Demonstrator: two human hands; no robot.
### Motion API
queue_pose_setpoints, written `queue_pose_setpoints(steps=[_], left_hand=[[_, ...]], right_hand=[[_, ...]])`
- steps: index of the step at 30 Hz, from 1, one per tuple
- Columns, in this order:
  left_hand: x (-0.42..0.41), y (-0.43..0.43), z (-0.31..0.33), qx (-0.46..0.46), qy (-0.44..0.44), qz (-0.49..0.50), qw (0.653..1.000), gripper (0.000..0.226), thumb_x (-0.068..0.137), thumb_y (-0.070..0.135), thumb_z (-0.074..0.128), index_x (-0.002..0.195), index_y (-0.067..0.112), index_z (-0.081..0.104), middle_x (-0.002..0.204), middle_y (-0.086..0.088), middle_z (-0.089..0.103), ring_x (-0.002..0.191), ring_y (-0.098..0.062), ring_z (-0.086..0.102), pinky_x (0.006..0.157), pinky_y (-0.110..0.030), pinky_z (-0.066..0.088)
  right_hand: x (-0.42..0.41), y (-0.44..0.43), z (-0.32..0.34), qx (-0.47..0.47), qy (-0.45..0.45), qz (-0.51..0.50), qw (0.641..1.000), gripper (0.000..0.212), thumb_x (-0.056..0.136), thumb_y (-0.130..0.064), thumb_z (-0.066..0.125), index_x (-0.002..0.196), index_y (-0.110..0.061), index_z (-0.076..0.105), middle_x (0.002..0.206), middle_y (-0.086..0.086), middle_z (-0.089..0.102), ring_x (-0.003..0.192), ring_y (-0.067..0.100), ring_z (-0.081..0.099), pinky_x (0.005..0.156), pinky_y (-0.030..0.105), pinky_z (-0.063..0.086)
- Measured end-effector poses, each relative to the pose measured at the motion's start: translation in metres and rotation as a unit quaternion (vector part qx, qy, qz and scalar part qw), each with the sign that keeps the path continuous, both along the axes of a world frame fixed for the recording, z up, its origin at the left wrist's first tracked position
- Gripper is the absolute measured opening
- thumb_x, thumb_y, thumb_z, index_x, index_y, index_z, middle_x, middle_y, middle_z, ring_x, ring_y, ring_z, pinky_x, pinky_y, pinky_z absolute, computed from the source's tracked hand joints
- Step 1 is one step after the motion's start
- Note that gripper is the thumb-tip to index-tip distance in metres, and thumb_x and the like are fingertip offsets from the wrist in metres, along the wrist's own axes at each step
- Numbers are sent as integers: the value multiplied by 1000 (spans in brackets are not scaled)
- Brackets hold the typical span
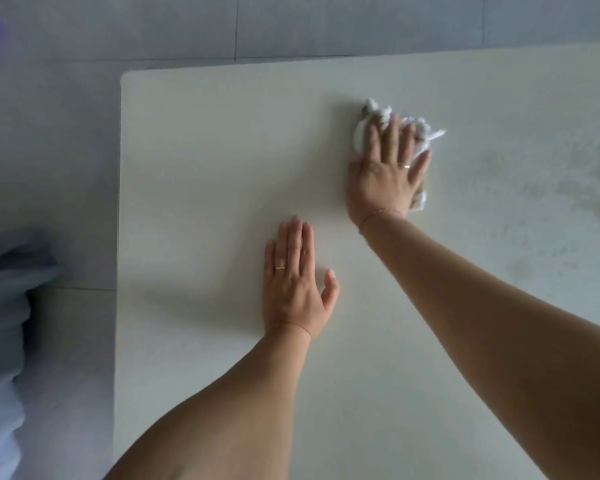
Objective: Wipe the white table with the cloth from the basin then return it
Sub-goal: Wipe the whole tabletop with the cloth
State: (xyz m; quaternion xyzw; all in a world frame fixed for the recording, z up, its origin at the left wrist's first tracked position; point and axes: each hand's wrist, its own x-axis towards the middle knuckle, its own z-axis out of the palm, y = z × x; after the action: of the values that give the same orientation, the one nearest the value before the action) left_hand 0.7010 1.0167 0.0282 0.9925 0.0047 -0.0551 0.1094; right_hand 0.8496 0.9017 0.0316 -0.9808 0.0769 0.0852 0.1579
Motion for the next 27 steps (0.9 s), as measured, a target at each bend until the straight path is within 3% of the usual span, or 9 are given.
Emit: queue_pose_setpoints(steps=[4,6,8,11,13,15,21,23,27], left_hand=[[0,-1,0,1,-4,5,1000,69,83,35,43,142,-1,35,152,-15,32,142,-31,27,116,-45,20],[-1,0,0,0,-5,6,1000,71,83,35,43,144,1,32,153,-14,29,142,-30,26,116,-44,20],[-1,0,0,2,-5,1,1000,73,82,36,43,146,2,30,154,-14,27,143,-29,24,116,-44,19],[-1,1,-2,4,2,-4,1000,74,82,38,43,146,2,29,155,-14,24,144,-29,21,117,-44,17],[-1,1,-3,5,2,-5,1000,75,82,38,43,146,2,29,156,-13,24,144,-28,20,117,-44,17],[-2,1,-3,4,1,-2,1000,75,82,38,43,146,2,29,155,-13,24,145,-28,20,117,-44,18],[-1,1,0,3,9,-1,1000,75,82,38,43,147,3,28,156,-13,23,145,-27,19,117,-43,16],[-1,1,0,3,12,-3,1000,75,82,38,43,147,3,29,156,-13,23,145,-27,19,118,-42,15],[-1,2,1,-1,12,-3,1000,74,82,38,44,146,2,30,156,-13,22,144,-28,20,118,-42,14]], right_hand=[[-20,44,2,-3,-11,276,961,57,97,-37,30,151,-30,10,160,-4,6,147,23,-1,115,49,-9],[-2,30,2,-28,-35,346,937,55,98,-42,27,150,-32,11,159,-6,10,147,20,5,116,48,-4],[21,8,-2,-46,-58,310,948,54,98,-41,27,150,-32,14,159,-5,14,146,20,9,115,50,-2],[51,-18,-6,-30,-38,86,995,56,97,-39,27,150,-30,13,160,-3,10,147,19,4,114,51,-5],[55,-3,-7,-35,-21,-15,999,56,97,-37,25,151,-29,11,160,-1,4,147,23,-1,114,50,-9],[51,29,-3,-12,-8,4,1000,57,96,-31,27,151,-26,11,160,1,2,147,26,-5,113,50,-11],[61,51,2,-14,-36,311,950,54,98,-40,26,150,-31,13,160,-5,9,147,21,5,116,47,-2],[79,27,-1,-31,-43,284,957,55,98,-41,25,150,-31,12,160,-4,9,147,20,5,116,48,-1],[97,-6,-6,-34,-24,13,999,58,95,-40,24,151,-29,10,160,-1,4,147,23,-1,115,48,-6]])
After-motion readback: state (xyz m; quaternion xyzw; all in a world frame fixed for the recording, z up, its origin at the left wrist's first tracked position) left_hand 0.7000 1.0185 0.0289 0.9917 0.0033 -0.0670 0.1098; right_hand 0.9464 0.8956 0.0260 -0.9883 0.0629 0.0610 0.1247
